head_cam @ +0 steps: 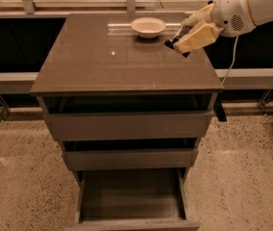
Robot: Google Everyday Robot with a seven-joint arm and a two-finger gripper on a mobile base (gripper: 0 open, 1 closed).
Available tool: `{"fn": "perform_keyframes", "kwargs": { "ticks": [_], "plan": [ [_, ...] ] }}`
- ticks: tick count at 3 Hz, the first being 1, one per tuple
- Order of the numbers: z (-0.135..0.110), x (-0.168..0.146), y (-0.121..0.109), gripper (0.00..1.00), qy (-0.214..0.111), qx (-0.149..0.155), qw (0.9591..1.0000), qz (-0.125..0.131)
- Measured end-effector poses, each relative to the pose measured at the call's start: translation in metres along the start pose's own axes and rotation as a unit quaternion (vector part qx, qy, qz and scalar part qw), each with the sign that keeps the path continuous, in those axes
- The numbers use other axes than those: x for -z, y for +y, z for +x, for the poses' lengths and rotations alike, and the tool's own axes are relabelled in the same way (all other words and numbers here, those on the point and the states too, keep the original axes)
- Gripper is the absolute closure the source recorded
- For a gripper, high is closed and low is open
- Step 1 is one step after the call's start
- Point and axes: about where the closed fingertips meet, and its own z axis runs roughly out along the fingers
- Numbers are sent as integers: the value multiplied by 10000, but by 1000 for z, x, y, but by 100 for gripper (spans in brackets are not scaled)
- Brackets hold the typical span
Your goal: Place rxbar chocolate into bottom drawer
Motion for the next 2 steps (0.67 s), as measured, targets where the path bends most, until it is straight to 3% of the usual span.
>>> {"fn": "perform_keyframes", "kwargs": {
  "ticks": [1, 2],
  "plan": [
    [0, 0, 0, 100, 0, 0, 10000, 0],
    [12, -7, 19, 100, -232, 148, 9996, -64]
  ]
}}
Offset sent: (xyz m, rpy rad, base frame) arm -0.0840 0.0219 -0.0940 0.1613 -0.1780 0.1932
